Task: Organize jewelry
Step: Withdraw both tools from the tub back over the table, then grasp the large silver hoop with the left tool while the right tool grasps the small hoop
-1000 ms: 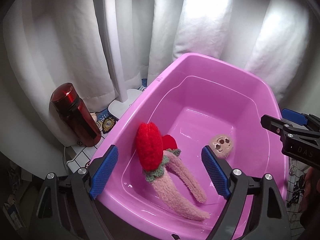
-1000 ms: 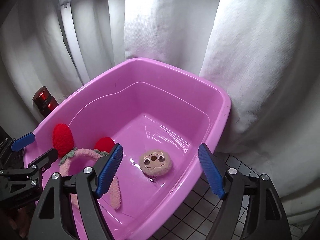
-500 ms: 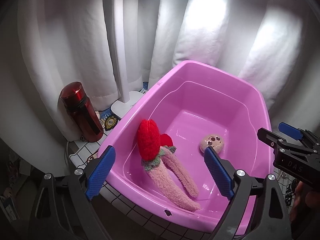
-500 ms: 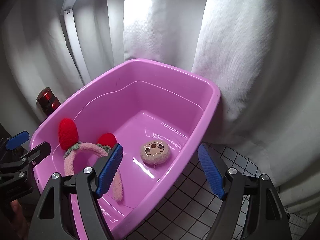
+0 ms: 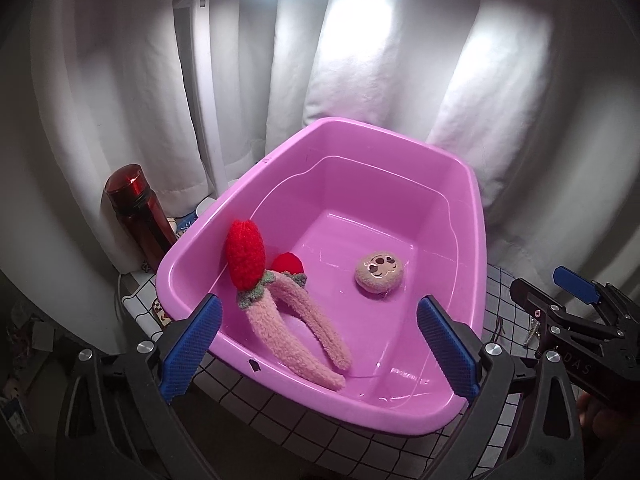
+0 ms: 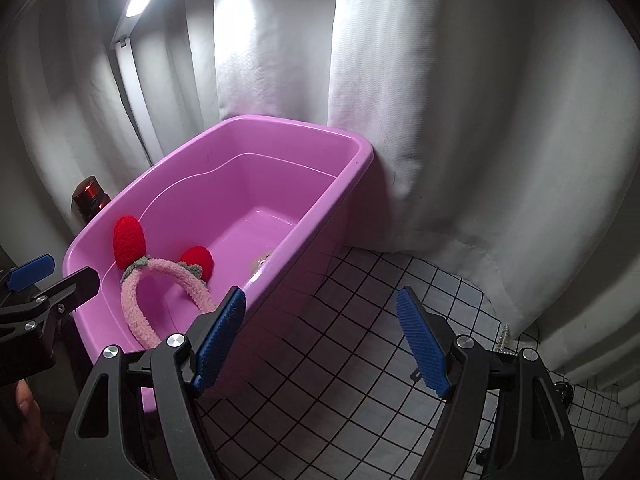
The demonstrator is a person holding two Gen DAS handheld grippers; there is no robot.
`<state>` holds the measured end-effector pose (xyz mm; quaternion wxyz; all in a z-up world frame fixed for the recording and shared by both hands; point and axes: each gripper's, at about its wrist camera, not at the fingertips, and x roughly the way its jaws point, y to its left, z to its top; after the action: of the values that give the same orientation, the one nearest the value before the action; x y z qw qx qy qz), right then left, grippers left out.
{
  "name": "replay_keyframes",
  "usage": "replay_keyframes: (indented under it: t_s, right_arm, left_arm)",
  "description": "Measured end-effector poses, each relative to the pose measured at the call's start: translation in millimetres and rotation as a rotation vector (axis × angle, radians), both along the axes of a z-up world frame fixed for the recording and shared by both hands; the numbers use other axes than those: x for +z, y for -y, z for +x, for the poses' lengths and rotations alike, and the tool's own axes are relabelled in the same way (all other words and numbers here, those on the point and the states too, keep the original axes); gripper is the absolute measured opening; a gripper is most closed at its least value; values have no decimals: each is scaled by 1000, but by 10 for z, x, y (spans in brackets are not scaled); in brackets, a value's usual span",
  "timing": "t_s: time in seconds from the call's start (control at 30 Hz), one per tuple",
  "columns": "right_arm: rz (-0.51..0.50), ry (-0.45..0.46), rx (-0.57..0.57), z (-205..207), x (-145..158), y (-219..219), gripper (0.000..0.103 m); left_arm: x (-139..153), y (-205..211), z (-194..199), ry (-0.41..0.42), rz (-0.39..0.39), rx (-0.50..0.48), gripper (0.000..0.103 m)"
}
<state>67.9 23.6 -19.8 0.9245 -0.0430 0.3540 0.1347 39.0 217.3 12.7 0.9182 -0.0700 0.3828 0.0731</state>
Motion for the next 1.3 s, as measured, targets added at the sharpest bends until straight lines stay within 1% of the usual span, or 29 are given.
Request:
replay_keyframes:
  t_s: [0.2, 0.47, 0.63, 0.83, 0.97, 1.13, 1.3]
  right_arm:
    - [26, -14, -64, -291, -112, 490, 74]
    - [58, -85, -199, -723, -477, 1316, 74]
    - [59, -114, -306, -1053, -693, 1883, 74]
    - [75, -166, -416, -1370, -973, 2467, 74]
    - [74, -198, -451, -1524, -1177, 2734, 74]
    - [69, -244, -449, -1619, -1506, 2921, 74]
    - [65, -270, -398, -1617, -1828, 2989, 74]
  left_arm:
    - [-11, 343, -88, -5, -14, -51, 96]
    - [-104, 938, -201, -27, -10, -148, 96]
    - [-243, 1322, -259, -54, -19, -212, 96]
    - [-556, 1813, -330, -118, -32, -291, 96]
    - [-813, 2187, -420, -152, -14, -353, 96]
    - [-1131, 2597, -555, -196, 0, -411, 96]
    - [-1445, 2912, -702, -234, -2, -445, 96]
